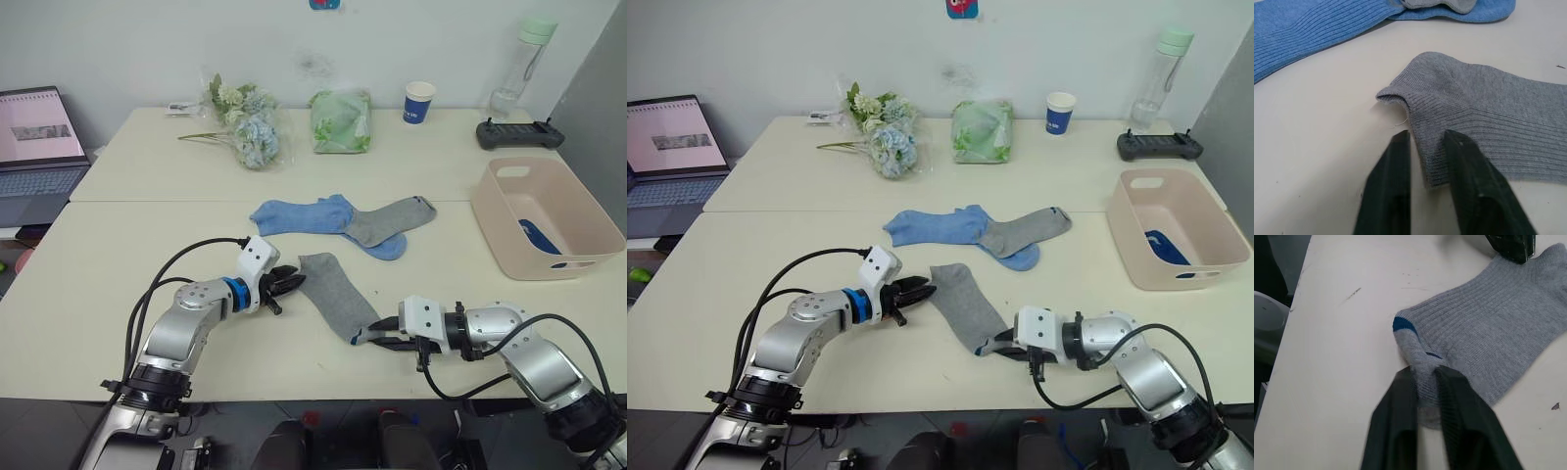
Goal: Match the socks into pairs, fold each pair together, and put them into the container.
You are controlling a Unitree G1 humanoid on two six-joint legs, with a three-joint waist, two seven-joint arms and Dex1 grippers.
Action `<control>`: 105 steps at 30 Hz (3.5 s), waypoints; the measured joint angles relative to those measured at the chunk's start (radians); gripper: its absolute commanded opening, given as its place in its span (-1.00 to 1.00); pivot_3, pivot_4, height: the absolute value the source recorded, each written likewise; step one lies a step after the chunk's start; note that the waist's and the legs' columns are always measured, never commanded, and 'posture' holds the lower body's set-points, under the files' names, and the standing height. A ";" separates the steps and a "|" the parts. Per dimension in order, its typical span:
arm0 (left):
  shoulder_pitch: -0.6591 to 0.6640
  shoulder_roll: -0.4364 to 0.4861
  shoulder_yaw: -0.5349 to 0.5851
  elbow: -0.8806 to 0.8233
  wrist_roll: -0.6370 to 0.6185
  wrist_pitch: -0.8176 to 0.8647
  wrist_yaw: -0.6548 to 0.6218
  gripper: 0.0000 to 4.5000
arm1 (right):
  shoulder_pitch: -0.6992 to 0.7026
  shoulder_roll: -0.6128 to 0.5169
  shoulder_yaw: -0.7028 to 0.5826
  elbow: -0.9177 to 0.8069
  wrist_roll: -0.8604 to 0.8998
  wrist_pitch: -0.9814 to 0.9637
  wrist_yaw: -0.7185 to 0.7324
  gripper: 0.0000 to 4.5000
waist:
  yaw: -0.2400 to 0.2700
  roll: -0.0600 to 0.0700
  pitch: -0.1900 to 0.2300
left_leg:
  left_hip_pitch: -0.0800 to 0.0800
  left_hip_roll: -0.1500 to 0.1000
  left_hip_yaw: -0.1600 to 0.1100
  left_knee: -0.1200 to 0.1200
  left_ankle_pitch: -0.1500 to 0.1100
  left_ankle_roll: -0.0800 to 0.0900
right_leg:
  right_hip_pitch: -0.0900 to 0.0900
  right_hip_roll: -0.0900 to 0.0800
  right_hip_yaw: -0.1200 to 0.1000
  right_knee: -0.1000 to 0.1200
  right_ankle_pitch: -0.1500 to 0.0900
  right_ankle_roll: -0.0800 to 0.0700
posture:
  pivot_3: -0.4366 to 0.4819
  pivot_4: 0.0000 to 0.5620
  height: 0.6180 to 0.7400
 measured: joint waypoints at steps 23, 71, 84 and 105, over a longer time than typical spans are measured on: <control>0.020 -0.005 0.043 -0.004 -0.027 0.030 0.002 -0.92 | -0.022 -0.001 -0.010 0.024 0.003 -0.021 0.022 -1.00 | -0.001 0.000 0.000 | 0.000 0.000 0.000 0.000 0.000 0.000 | 0.000 0.000 0.000 0.000 0.000 0.000 | -0.05 -0.47 1.00; 0.023 -0.013 0.076 0.031 -0.058 0.049 -0.099 -0.98 | -0.055 0.006 -0.078 0.075 -0.010 -0.026 -0.010 -1.00 | -0.005 0.000 0.000 | 0.000 0.001 -0.001 0.000 0.000 0.000 | 0.000 0.000 0.000 0.001 0.000 0.000 | -0.05 -0.47 1.00; 0.740 -0.015 0.360 -0.799 -0.443 0.413 0.138 -0.98 | -0.413 0.300 0.014 0.583 -0.142 -0.325 -0.069 -1.00 | 0.003 0.000 0.000 | 0.004 0.002 0.002 -0.001 -0.001 -0.001 | 0.002 0.001 0.003 -0.001 0.000 -0.002 | -0.05 -0.47 1.00; 0.833 0.310 0.549 -0.656 -0.442 0.266 -0.053 0.90 | -0.146 0.159 -0.141 0.096 0.083 0.269 -0.063 0.60 | 0.014 0.001 0.000 | 0.004 0.005 0.001 -0.003 -0.004 0.004 | 0.002 0.001 0.002 -0.001 -0.001 -0.005 | -0.05 -0.47 1.00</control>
